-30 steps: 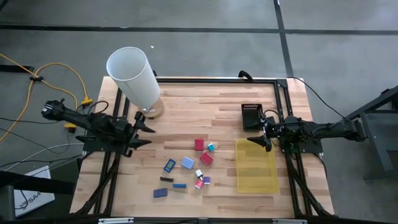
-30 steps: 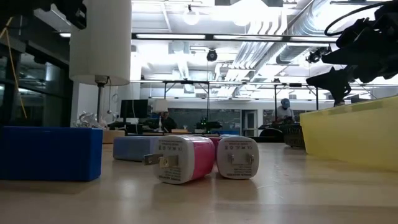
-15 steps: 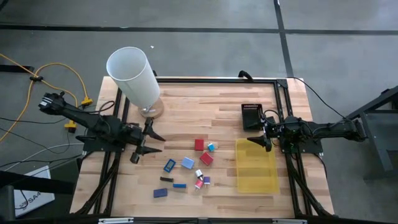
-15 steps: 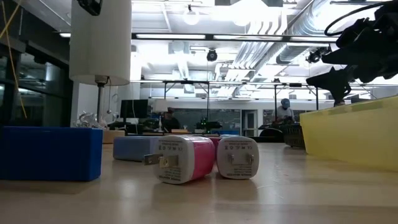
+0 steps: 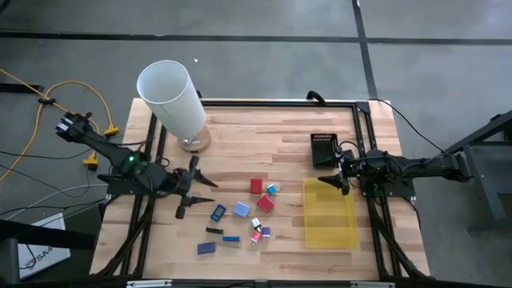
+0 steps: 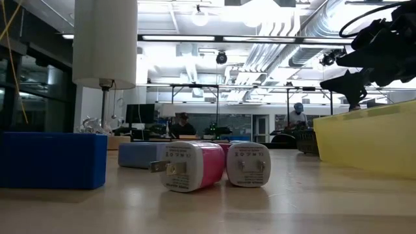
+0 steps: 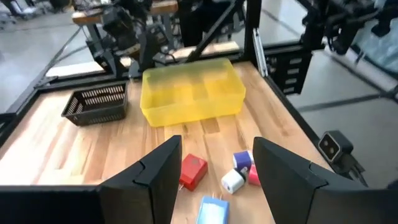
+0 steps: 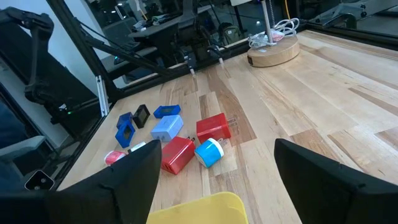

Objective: Pick & Place Office items
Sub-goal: Put the black digital clock into the black bin

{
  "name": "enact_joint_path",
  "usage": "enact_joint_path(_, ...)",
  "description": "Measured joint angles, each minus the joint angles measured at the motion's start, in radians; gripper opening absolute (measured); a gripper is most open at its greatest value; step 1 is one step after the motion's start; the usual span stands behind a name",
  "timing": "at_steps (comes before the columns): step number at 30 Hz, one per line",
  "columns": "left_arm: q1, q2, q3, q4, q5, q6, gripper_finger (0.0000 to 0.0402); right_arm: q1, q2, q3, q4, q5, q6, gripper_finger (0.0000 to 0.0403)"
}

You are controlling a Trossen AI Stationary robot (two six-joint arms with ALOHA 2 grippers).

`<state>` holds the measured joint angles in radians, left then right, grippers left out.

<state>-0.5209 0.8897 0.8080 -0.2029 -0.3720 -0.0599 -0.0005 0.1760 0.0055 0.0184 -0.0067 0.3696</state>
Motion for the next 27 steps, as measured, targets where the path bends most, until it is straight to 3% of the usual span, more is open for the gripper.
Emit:
enact_joint_path(7,0.0,0.111,0.098,-0.119,0.0,-0.086,0.019,0.0,0.0,0.0,0.0,0.0,0.0,0.03)
enact_joint_path(11,-0.014,0.142,0.104,-0.132,0.004,-0.114,0.019,0.0,0.0,0.0,0.0,0.0,0.0,0.03)
enact_joint_path(19,-0.056,0.195,0.105,-0.309,0.005,-0.316,0.019,0.0,0.0,0.0,0.0,0.0,0.0,0.03)
enact_joint_path(27,-0.085,0.259,0.105,-0.418,0.02,-0.386,0.019,0.0,0.0,0.0,0.0,0.0,0.0,0.03)
